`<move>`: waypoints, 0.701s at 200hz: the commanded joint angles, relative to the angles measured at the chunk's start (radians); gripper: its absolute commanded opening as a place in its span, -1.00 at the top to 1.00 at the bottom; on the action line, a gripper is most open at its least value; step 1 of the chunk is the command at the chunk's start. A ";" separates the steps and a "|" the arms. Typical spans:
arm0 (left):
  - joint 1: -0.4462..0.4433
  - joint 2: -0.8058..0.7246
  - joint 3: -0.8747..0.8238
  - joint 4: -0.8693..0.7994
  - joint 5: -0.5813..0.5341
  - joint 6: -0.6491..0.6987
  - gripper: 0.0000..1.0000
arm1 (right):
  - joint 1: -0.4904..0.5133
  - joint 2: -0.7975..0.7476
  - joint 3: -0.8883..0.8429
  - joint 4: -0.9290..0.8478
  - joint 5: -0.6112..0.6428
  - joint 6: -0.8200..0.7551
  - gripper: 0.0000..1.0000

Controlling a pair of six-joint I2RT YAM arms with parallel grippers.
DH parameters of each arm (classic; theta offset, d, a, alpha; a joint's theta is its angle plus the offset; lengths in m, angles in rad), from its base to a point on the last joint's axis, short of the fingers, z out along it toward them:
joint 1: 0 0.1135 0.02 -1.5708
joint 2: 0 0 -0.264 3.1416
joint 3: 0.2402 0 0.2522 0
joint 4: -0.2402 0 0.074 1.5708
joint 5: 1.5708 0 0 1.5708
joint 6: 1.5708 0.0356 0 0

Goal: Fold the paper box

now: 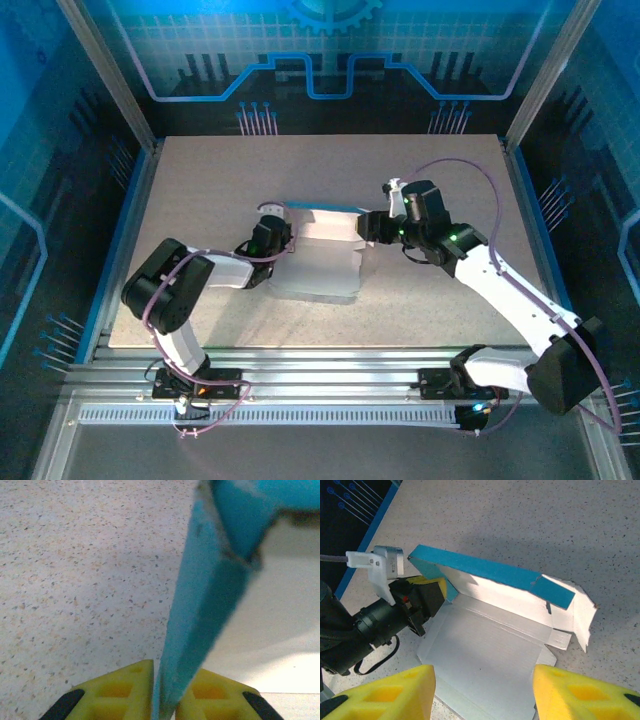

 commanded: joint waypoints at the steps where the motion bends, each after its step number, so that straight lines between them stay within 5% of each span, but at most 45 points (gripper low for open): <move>1: 0.004 -0.063 -0.047 0.044 -0.022 -0.022 0.52 | 0.008 -0.007 0.005 0.004 0.016 -0.002 -0.10; 36: -0.013 -0.192 -0.099 -0.027 -0.060 -0.002 0.06 | -0.004 0.008 0.012 0.012 -0.016 -0.052 -0.10; 67: -0.035 -0.314 -0.099 -0.171 -0.079 -0.008 -0.11 | -0.034 0.029 0.025 0.027 -0.081 -0.074 -0.09; 120: -0.097 -0.444 -0.037 -0.408 0.091 -0.078 -0.36 | -0.065 0.032 -0.024 0.100 -0.075 -0.064 -0.12; 140: -0.121 -0.445 -0.030 -0.450 0.143 -0.113 -0.72 | -0.067 0.032 -0.031 0.109 -0.085 -0.039 -0.12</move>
